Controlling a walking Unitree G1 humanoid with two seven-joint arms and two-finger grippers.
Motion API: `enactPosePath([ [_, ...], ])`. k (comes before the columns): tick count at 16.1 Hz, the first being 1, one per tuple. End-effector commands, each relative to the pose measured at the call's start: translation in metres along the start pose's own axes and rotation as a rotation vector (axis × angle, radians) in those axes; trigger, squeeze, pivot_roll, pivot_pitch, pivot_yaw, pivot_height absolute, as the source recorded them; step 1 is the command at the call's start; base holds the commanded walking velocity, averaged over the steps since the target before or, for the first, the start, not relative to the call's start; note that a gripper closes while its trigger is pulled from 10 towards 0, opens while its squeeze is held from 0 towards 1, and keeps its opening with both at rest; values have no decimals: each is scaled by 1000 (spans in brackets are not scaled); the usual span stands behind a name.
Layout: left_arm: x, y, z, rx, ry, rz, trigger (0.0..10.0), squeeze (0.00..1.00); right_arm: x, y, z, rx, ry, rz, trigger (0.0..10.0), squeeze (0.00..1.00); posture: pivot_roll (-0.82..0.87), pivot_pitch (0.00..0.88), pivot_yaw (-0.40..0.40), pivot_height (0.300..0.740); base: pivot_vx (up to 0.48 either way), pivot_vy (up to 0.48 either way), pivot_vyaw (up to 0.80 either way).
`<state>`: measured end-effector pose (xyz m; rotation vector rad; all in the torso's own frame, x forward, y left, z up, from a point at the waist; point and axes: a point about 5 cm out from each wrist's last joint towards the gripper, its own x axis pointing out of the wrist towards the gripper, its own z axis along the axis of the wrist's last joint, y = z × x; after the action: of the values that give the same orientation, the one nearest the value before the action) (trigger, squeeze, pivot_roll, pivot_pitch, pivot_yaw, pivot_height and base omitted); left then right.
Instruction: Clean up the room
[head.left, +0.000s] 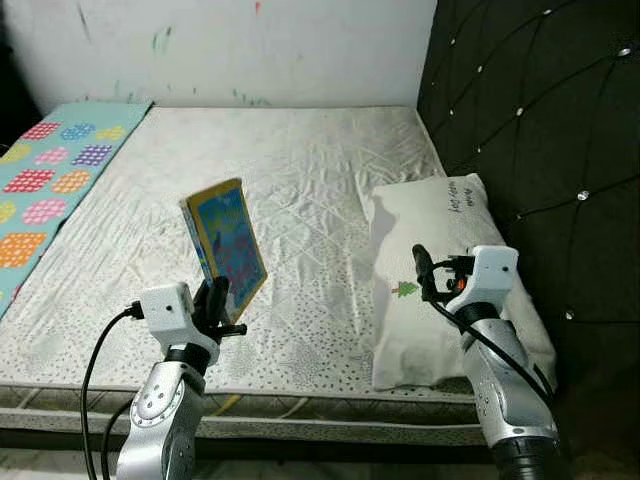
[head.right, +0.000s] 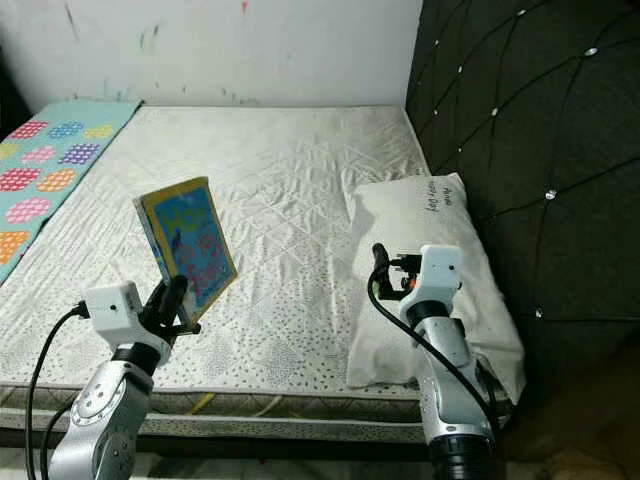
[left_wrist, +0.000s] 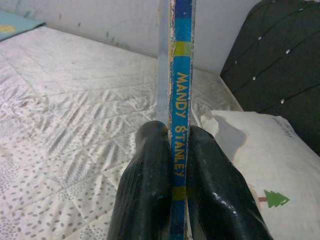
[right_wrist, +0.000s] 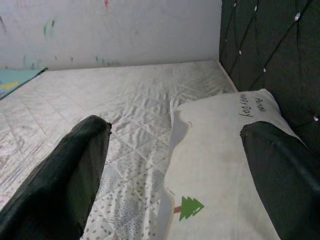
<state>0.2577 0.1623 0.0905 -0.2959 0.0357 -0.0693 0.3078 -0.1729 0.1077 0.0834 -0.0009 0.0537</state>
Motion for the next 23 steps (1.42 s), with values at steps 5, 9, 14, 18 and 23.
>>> enactPosePath([
  [5, -1, 0, 9, 9, -25, 4, 10000, 0, -3, 6, -1, 1, 17, 24, 10000, 0, -65, 33, 41, 740, 0, 0, 0],
  [9, 1, -2, 10, 9, -27, -20, 10000, 0, -1, 6, 0, -3, 20, 26, 10000, 0, -69, 33, 42, 740, 0, 0, 0],
  [14, 3, -5, 12, 8, -39, -46, 10000, 0, -1, 5, 1, -7, 18, 22, 10000, 0, -71, 27, 44, 740, 0, 0, 0],
  [18, 4, -5, 12, 15, -39, -52, 10000, 0, 1, 5, 1, -13, 19, 19, 10000, 0, -67, 19, 43, 740, 186, 0, 0],
  [23, 5, -4, 12, 19, -43, -57, 10000, 0, 2, 6, 1, -14, 16, 20, 10000, 0, -66, 13, 45, 740, 149, 0, 0],
])
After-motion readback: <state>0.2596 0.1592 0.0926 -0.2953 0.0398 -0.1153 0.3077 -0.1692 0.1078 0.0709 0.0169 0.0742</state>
